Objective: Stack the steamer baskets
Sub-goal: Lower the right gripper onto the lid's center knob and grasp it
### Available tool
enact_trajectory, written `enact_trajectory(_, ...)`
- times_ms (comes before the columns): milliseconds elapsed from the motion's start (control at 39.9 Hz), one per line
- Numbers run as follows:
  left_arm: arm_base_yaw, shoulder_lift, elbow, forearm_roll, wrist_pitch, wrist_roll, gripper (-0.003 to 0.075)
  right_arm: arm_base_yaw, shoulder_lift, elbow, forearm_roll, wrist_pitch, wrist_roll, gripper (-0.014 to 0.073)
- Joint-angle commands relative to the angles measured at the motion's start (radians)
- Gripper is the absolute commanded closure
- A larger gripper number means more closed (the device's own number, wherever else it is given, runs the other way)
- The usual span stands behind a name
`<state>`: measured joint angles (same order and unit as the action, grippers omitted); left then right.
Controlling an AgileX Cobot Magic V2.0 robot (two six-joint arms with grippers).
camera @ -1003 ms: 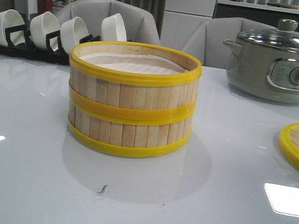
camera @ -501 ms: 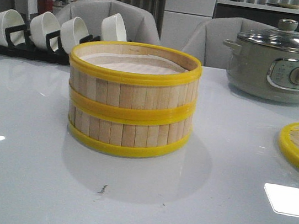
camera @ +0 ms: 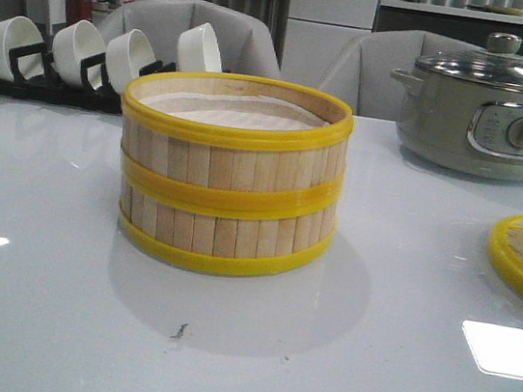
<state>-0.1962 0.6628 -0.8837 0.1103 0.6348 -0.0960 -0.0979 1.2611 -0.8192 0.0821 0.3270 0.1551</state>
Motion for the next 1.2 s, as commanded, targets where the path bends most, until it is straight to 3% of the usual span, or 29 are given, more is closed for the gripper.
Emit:
enact_trajectory(0, -0.005, 0.004, -0.027, 0.001, -0.087, -0.009, 0.0636, -0.029, 0.044, -0.061, 0.037, -0.079, 0.002, 0.0055)
enact_trajectory(276, -0.005, 0.004, -0.027, 0.001, -0.087, -0.009, 0.0635, -0.037, 0.218, -0.211, 0.020, 0.016, -0.005, 0.0055)
enact_trajectory(602, -0.005, 0.004, -0.027, 0.001, -0.087, -0.009, 0.0635, -0.037, 0.356, -0.357, -0.124, 0.169, -0.018, 0.0055)
enact_trajectory(1178, -0.005, 0.004, -0.027, 0.001, -0.087, -0.009, 0.0635, -0.055, 0.451, -0.358, -0.157, 0.121, -0.017, 0.0055)
